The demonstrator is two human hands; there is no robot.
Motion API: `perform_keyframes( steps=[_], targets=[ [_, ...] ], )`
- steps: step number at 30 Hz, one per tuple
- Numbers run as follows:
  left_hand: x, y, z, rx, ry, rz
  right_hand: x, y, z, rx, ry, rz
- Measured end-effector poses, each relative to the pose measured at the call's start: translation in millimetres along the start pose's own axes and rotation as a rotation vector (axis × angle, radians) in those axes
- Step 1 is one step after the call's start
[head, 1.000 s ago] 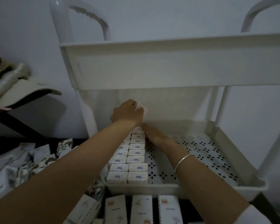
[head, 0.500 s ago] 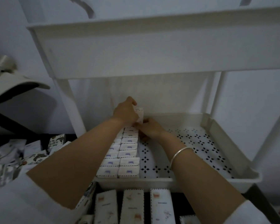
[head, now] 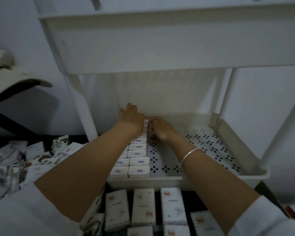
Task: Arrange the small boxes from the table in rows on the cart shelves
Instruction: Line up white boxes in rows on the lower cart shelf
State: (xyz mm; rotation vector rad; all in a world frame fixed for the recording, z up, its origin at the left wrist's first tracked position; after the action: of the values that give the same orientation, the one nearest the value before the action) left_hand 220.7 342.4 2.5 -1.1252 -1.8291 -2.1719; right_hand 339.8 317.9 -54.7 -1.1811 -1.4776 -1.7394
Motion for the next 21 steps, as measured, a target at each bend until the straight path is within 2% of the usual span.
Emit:
perform_keyframes(
  steps=[6,11,17,21],
  targets=[
    [8,49,-34,0.055,-0.062,-0.222,33,38,-41,0.017,-0.004,-0.162],
    [9,85,-95,-0.089,-0.098,-0.393,46,68,-111,0.062,0.036,-0.216],
    [-24,104,-199,-0.176,-0.345,-0.481,40,92,-223,0.008,0.11,-0.275],
    [-41,105,-260,-0.07,-0.604,-0.574,31,101,-291,0.067,0.087,-0.295]
  ],
)
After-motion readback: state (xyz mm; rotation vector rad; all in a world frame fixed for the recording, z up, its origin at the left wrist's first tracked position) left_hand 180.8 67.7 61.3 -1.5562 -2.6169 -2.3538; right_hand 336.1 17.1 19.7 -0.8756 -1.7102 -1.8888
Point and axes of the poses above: each hand's wrist, its own z-axis towards the middle knuckle, its own y-axis out of the back of the hand, x = y × z, the point moved 1 cm from there along z, towards the middle knuckle, and after that the axes turned 13 degrees about z, right-handed, at the moved point
